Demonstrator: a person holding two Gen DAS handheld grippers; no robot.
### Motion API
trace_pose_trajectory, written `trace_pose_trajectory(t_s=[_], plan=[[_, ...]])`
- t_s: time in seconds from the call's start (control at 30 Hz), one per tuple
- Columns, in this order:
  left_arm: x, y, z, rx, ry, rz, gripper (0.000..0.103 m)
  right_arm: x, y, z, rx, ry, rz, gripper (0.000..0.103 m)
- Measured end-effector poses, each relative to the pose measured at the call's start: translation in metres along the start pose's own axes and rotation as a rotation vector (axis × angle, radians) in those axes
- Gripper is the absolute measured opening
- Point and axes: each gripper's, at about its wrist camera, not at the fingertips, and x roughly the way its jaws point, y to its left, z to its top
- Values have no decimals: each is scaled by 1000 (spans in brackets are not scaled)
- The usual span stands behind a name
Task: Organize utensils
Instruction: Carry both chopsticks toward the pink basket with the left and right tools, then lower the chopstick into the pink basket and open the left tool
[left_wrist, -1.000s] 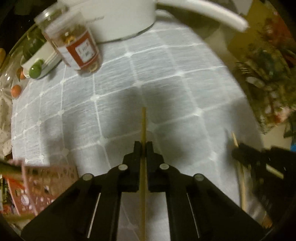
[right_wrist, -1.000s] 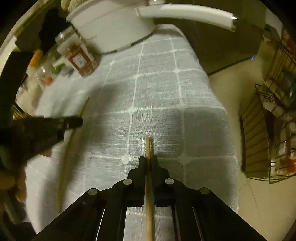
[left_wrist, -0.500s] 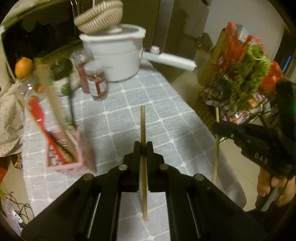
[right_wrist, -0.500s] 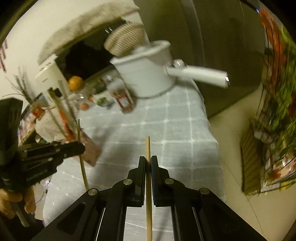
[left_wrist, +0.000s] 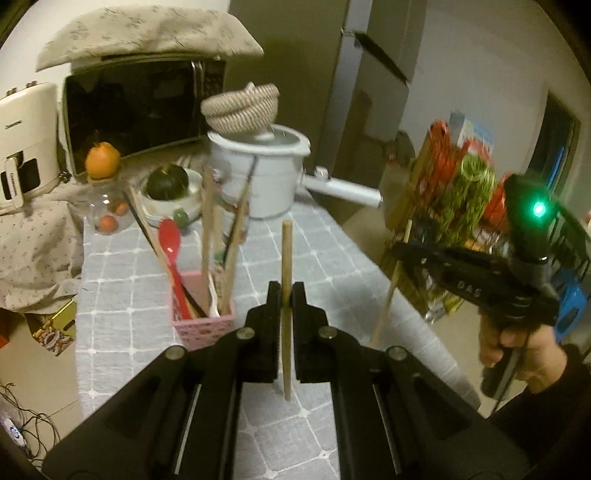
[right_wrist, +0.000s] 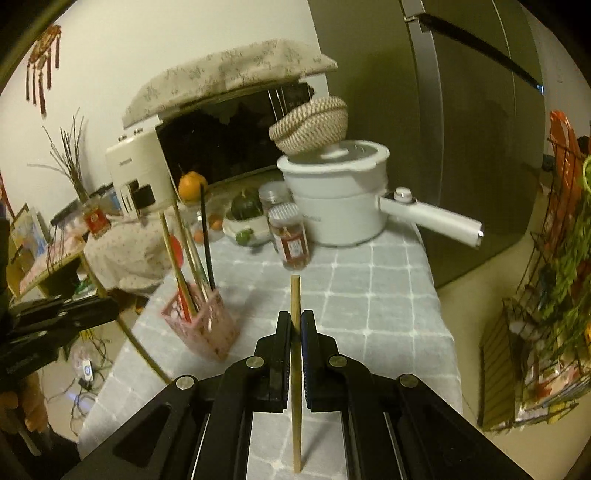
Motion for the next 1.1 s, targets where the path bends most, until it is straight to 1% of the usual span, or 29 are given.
trace_pose_trajectory(t_s=[0.03,0.1,0.23,0.37,0.47,0.57,0.67,0.77,0.93,1.03,1.1], plan=[[-3,2,1,-2,-18,-2,6,1,2,4,3,-11,0,5],[-14,10,4,-18,-78,-22,6,2,6,12,8,-36,6,5],[-29,24,9,-59,-141,-14,6,0,18,28,-7,-95,2,5],[-46,44,19,-105,-219,20,6,-3,28,39,-14,-135,8,5],[-56,58,24,-149,-275,35,6,-3,33,44,-13,-141,20,5],[-58,69,27,-164,-314,74,6,-1,37,44,-15,-137,26,5],[-52,79,27,-191,-339,87,6,1,37,43,-3,-123,37,5],[-46,81,26,-184,-361,112,6,1,38,42,-3,-120,38,5],[-33,82,22,-180,-335,141,6,0,41,40,-4,-113,43,5],[-23,82,19,-166,-339,150,6,-1,43,40,-10,-116,48,5],[-12,80,18,-152,-311,155,6,-3,46,40,-15,-120,51,5]])
